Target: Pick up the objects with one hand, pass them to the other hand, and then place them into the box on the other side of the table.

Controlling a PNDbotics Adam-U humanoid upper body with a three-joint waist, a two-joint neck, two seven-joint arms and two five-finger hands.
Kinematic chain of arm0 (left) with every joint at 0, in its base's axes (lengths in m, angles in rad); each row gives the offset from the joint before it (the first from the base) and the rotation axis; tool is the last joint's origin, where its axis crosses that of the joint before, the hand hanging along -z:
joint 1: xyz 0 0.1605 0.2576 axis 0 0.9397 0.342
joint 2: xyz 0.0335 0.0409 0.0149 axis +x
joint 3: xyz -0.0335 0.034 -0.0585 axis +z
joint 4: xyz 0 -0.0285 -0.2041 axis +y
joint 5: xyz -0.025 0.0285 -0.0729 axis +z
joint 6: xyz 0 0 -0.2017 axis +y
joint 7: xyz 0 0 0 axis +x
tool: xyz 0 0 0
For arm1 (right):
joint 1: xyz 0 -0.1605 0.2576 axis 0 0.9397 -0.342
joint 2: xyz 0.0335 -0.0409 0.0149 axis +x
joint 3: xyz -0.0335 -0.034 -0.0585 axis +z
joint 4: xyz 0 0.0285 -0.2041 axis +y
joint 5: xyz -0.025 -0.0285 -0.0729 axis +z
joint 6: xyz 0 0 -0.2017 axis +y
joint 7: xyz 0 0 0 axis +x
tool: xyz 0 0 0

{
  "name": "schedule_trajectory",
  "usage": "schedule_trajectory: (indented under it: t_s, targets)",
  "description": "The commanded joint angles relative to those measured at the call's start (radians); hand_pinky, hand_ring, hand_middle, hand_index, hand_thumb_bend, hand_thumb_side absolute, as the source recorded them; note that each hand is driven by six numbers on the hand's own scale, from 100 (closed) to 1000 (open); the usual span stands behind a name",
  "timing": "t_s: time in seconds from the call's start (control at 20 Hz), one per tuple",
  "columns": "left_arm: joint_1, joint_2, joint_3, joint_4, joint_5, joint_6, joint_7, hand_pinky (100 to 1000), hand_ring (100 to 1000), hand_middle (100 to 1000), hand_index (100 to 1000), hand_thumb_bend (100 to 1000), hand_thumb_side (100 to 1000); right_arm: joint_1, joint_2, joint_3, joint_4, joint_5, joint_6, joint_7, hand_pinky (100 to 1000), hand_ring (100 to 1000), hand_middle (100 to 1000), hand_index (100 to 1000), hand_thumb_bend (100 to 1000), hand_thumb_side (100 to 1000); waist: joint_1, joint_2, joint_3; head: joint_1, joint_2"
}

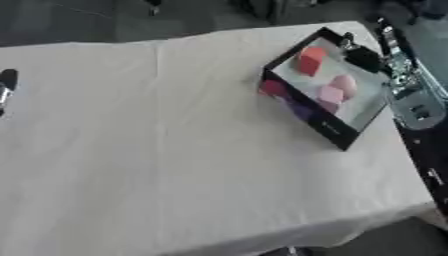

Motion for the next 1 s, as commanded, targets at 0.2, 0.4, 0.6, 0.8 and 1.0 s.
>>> schedule_trajectory:
  t_s: [0.2,0.4,0.6,0.8,1.0]
  targets:
    - [0.010,0.054,0.056,-0.066,0.102,0.018,0.044,794,589,553,783,503,519,0.023,-0.008,-0.016,-0.163,-0.192,-0.082,-0.035,1000,1000,1000,1000,100,558,-0.001,-0.015,0.003,0.027,-0.003]
    - [0.050,0.043,0.095,-0.074,0.132,0.040,0.069,801,606,596,817,408,576,0.048,0.025,-0.033,-0.208,-0.224,-0.106,-0.055,1000,1000,1000,1000,100,572,-0.003,-0.018,0.019,0.060,-0.003]
    - [0.111,0.040,0.171,-0.103,0.194,0.054,0.129,804,605,594,815,397,569,0.094,0.058,-0.034,-0.277,-0.285,-0.124,-0.071,1000,1000,1000,1000,100,579,-0.007,-0.020,0.019,0.094,-0.003]
    - [0.140,0.042,0.203,-0.110,0.263,0.042,0.178,804,601,588,811,412,580,0.115,0.069,-0.042,-0.301,-0.312,-0.127,-0.067,1000,1000,1000,1000,100,585,-0.009,-0.019,0.022,0.129,-0.003]
    - [0.163,0.049,0.219,-0.113,0.340,0.021,0.191,798,593,576,800,428,536,0.129,0.075,-0.047,-0.318,-0.307,-0.130,-0.063,1000,1000,1000,1000,100,587,-0.007,-0.018,0.026,0.158,-0.002]
